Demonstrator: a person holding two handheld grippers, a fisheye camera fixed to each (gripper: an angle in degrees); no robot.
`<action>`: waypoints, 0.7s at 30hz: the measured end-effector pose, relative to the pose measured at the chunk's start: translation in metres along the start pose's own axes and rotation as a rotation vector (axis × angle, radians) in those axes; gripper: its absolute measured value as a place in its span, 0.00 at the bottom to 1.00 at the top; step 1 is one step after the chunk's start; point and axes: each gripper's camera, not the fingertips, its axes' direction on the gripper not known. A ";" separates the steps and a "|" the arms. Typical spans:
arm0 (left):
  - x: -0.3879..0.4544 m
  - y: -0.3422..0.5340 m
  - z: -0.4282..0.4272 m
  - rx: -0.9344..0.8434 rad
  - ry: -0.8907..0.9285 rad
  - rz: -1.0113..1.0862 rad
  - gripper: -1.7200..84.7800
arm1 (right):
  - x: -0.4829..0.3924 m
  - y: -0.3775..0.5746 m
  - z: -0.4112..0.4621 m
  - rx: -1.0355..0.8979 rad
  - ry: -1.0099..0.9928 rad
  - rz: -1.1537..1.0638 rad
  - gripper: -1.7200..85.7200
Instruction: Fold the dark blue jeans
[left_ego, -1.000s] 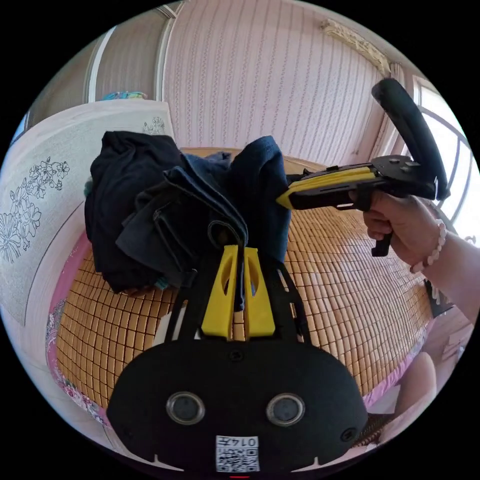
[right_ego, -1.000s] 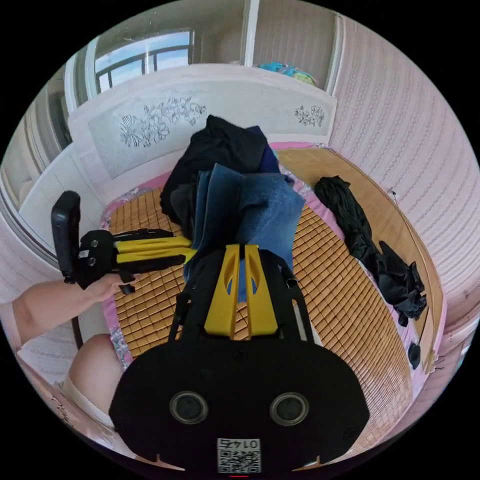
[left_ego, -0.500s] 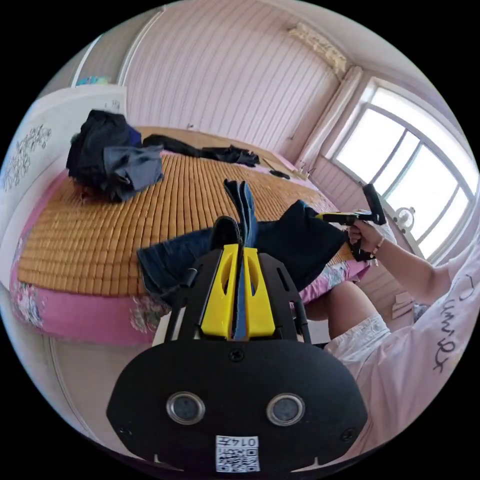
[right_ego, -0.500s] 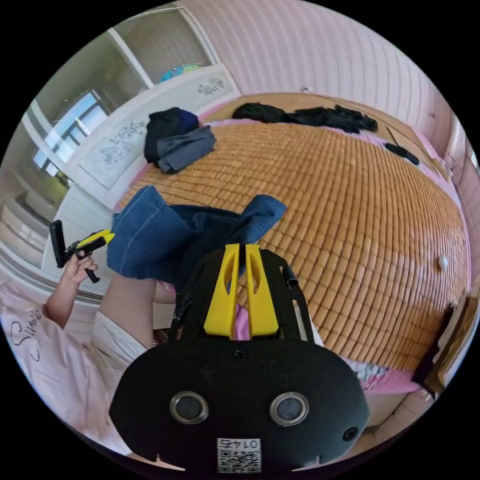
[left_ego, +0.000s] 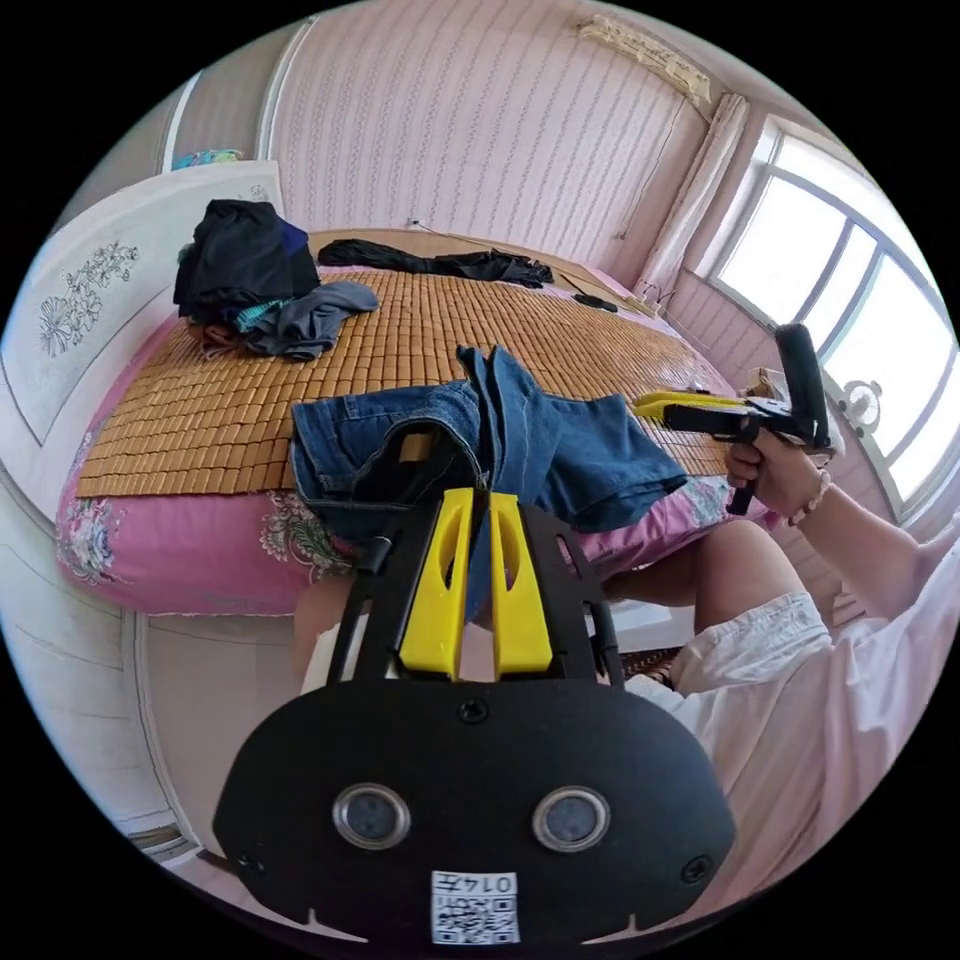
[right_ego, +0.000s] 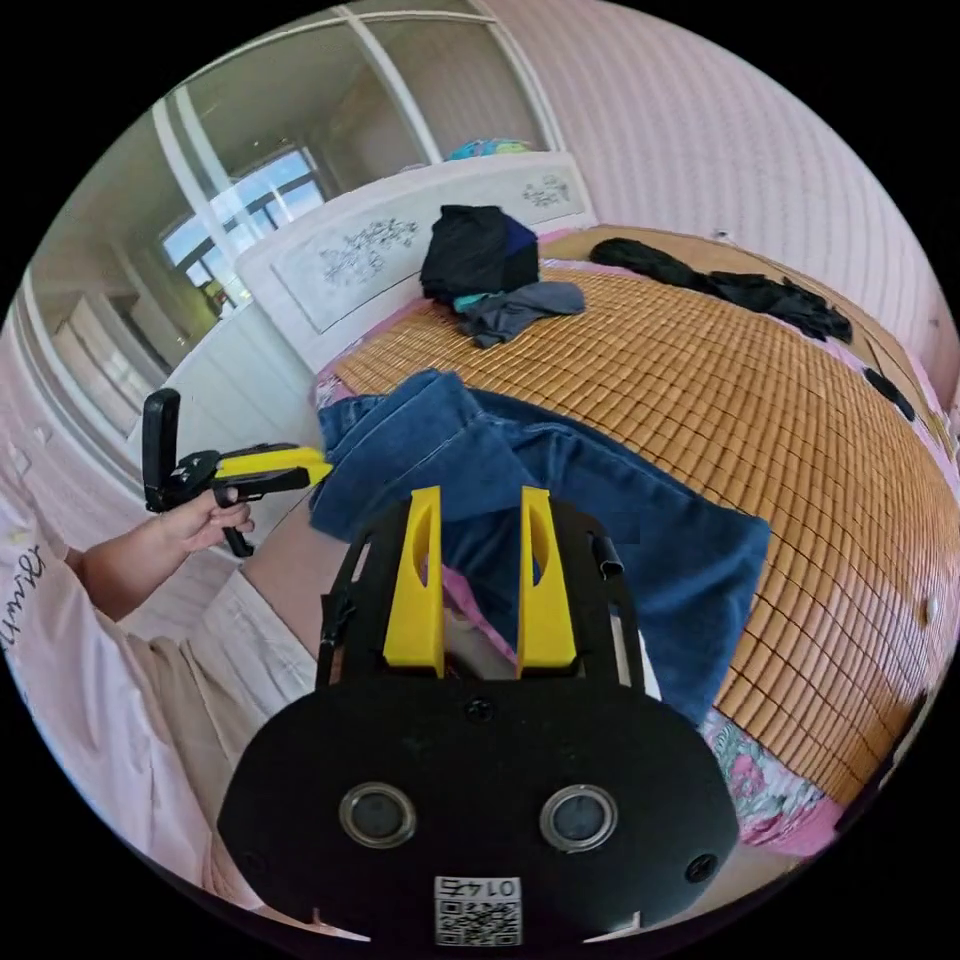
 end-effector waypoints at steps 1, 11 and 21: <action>-0.004 0.002 -0.007 0.010 -0.064 0.000 0.02 | -0.009 -0.005 0.010 -0.009 -0.023 -0.030 0.17; -0.075 -0.008 -0.022 0.055 -0.078 -0.216 0.13 | 0.007 -0.056 0.100 -0.269 0.054 -0.144 0.24; -0.119 -0.067 0.106 -0.324 -0.101 -0.316 0.15 | 0.007 0.001 0.051 -0.268 -0.072 -0.135 0.06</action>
